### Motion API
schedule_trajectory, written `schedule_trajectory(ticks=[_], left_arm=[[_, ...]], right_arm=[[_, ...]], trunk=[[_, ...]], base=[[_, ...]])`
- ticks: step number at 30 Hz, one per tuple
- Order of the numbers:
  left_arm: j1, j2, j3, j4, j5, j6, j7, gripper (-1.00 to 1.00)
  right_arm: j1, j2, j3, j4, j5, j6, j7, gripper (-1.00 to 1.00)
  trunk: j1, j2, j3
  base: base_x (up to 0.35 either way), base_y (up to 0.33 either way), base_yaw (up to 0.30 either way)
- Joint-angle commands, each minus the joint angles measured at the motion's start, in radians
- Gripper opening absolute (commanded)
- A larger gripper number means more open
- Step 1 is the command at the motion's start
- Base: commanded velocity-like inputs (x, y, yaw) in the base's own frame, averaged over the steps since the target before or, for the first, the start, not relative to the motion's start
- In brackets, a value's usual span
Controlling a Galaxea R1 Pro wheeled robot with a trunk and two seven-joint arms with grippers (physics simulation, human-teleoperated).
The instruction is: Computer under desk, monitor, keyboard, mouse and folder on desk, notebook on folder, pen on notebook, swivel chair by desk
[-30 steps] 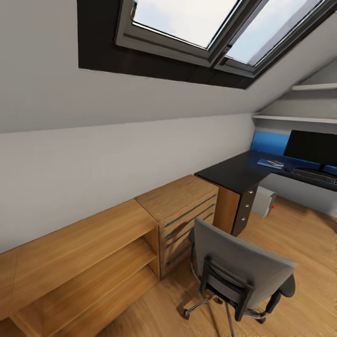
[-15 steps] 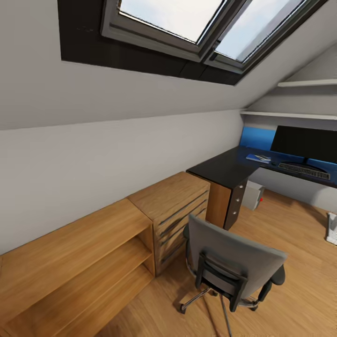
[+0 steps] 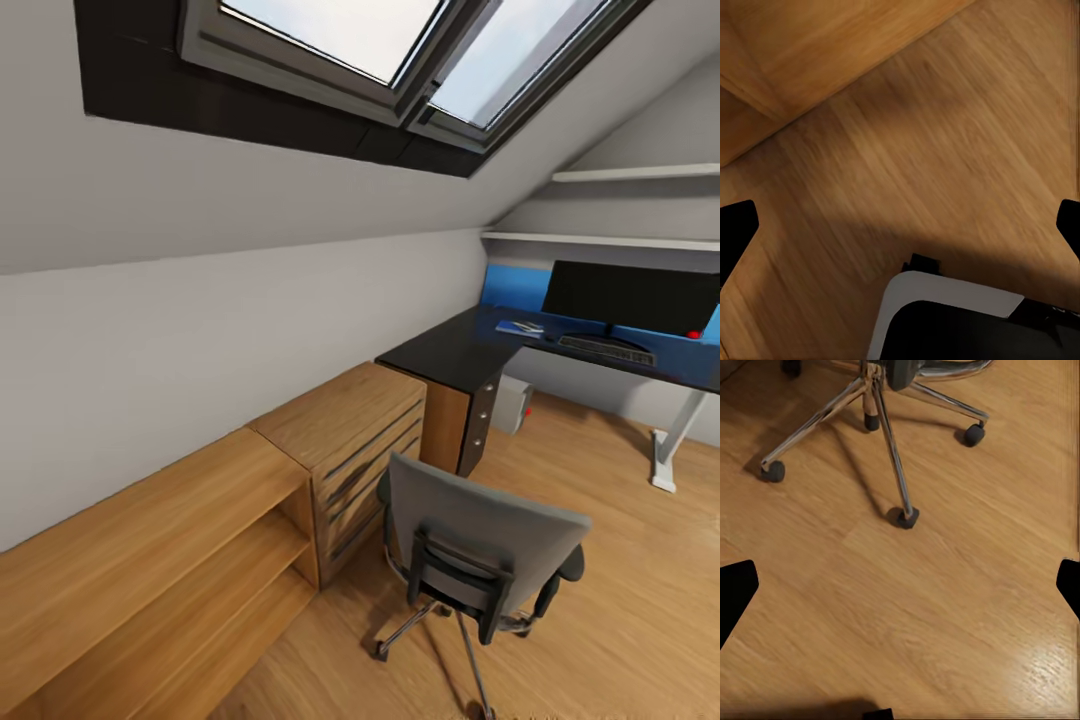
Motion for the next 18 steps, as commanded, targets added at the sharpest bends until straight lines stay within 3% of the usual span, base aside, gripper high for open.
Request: schedule_trajectory(ticks=[1, 13, 18], left_arm=[[0.0, 0.0, 0.0, 0.0, 0.003, -0.003, 0.001, 1.0], [0.0, 0.0, 0.0, 0.0, 0.004, -0.002, 0.001, 1.0], [0.0, -0.001, -0.001, 0.001, 0.003, -0.002, 0.001, 1.0]], right_arm=[[-0.001, 0.0, 0.008, 0.002, 0.001, -0.002, -0.007, 1.0], [-0.001, 0.0, 0.008, 0.002, 0.001, -0.002, -0.007, 1.0], [-0.001, 0.0, 0.008, 0.002, 0.001, -0.002, -0.007, 1.0]], trunk=[[0.0, -0.001, -0.001], [0.0, -0.001, -0.001], [0.0, -0.001, -0.001]], base=[[0.0, 0.006, -0.279], [0.0, 0.009, -0.29], [0.0, 0.216, -0.291]])
